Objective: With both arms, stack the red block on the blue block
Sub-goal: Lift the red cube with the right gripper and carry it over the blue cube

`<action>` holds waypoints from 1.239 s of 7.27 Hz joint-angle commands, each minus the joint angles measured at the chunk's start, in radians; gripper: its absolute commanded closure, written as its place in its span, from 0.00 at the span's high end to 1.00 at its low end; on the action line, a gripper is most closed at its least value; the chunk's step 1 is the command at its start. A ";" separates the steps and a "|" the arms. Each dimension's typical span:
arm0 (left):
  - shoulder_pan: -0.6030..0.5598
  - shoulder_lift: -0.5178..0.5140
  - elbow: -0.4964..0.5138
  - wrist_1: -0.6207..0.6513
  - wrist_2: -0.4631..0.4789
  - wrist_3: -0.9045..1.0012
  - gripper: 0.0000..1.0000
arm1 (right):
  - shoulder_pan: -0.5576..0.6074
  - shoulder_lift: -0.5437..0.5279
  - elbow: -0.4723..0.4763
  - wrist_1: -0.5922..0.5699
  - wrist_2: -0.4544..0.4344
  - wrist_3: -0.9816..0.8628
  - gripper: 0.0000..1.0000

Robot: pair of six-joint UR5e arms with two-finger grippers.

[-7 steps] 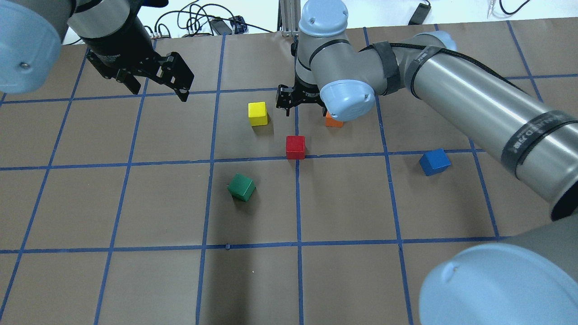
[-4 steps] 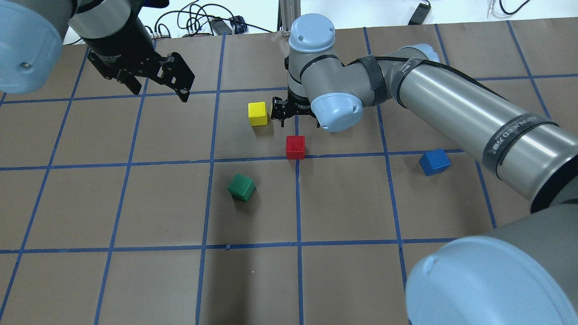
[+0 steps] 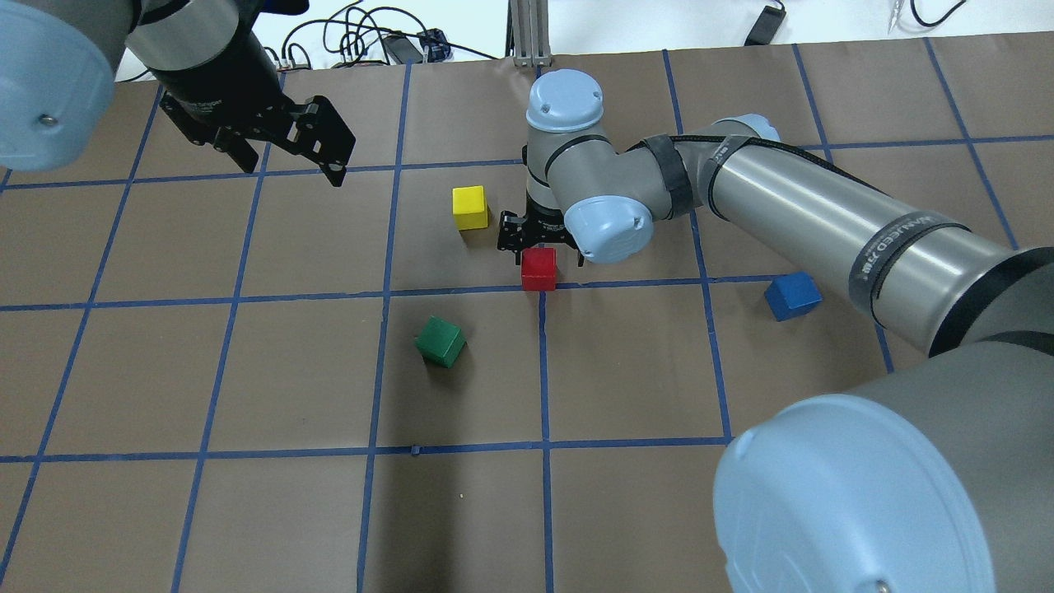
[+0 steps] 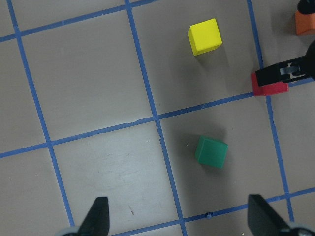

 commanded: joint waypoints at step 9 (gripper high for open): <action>0.001 0.001 0.000 0.003 0.000 0.002 1.00 | -0.031 -0.089 -0.012 0.006 0.015 0.035 0.00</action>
